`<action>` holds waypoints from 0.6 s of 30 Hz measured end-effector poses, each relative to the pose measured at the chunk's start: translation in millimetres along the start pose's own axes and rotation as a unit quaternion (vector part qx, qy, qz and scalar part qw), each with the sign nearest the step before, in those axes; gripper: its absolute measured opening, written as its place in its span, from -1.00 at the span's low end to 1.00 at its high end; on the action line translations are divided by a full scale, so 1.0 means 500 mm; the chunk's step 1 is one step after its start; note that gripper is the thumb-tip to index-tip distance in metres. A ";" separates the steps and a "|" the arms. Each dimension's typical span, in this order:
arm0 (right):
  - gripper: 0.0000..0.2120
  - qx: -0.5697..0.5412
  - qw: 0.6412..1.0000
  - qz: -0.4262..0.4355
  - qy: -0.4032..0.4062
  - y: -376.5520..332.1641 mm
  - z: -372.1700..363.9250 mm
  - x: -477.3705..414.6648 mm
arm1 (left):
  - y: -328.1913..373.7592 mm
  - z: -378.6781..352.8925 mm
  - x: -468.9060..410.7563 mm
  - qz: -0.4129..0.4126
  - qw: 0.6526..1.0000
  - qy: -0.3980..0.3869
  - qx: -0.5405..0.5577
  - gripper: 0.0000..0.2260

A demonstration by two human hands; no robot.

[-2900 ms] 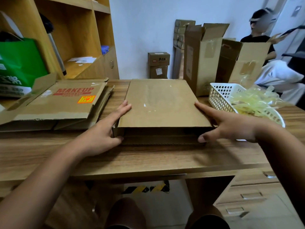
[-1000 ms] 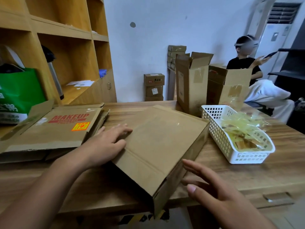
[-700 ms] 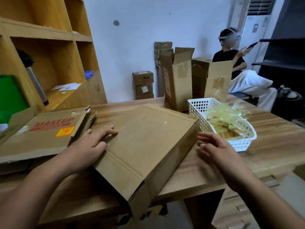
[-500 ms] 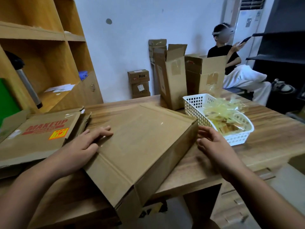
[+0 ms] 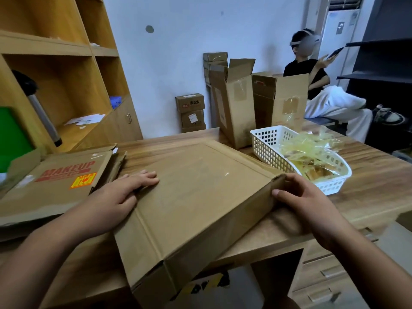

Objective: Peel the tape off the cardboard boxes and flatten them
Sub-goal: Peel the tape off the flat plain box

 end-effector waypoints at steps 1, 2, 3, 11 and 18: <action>-0.76 -0.006 1.000 0.010 0.003 -0.003 0.005 0.010 | 0.001 0.000 -0.004 -0.001 1.000 0.007 -0.021 -0.40; -0.78 -0.005 1.000 0.025 0.006 -0.007 0.011 0.021 | 0.003 0.001 -0.008 -0.005 0.999 0.018 -0.041 -0.41; -0.80 0.004 0.999 0.042 0.011 -0.010 0.015 0.033 | 0.008 0.003 -0.011 -0.007 0.998 0.033 -0.060 -0.44; -0.69 0.017 0.988 0.127 0.085 -0.002 0.031 0.118 | 0.130 0.031 0.014 0.001 0.993 -0.005 -0.118 -0.52; -0.59 0.041 0.962 0.179 0.203 0.015 0.029 0.168 | 0.211 -0.015 0.054 -0.062 0.972 -0.142 -0.176 -0.27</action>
Point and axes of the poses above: each hand's wrist, its own x-axis away from the middle knuckle, its own z-axis out of the back of the hand, y = z × x, the point moved 6 cm from there along -x, towards the middle knuckle, and after that the axes turned 13 degrees about -x, right-handed, at the moved point
